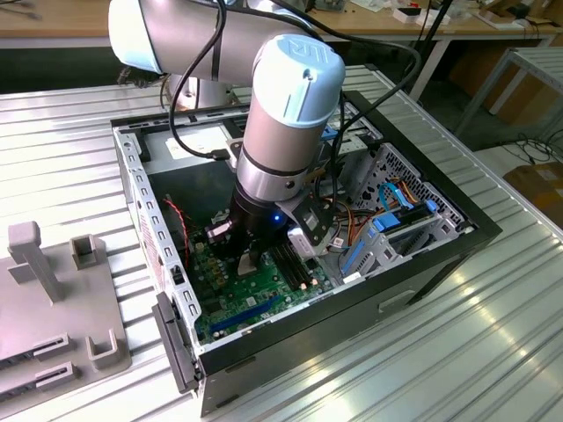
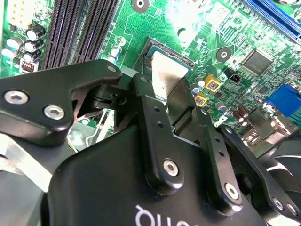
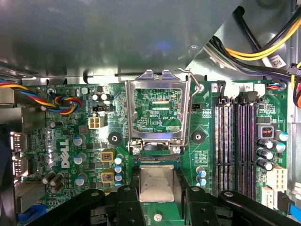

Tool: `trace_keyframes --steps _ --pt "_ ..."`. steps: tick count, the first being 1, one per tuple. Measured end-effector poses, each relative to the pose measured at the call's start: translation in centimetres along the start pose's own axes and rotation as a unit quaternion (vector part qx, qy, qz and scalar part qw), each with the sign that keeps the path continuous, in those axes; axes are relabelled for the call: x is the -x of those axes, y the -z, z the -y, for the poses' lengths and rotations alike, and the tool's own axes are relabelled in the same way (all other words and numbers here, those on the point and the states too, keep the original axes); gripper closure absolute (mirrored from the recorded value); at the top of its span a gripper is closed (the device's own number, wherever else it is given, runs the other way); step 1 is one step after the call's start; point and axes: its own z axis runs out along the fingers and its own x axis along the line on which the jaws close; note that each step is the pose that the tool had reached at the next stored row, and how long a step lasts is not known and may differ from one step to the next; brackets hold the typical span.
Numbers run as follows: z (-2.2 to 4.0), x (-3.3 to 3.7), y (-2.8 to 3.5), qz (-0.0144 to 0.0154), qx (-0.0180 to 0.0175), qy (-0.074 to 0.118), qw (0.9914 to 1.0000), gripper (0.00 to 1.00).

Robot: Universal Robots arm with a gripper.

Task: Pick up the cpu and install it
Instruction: 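Place the cpu into insertion slot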

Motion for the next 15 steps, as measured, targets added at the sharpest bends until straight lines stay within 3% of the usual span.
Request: trace_keyframes --steps 9,15 --pt "0.0 0.0 -0.04 0.0004 0.0 0.0 1.0 0.61" --pt "0.0 -0.18 -0.04 0.0056 0.0 0.0 0.99998 0.61"
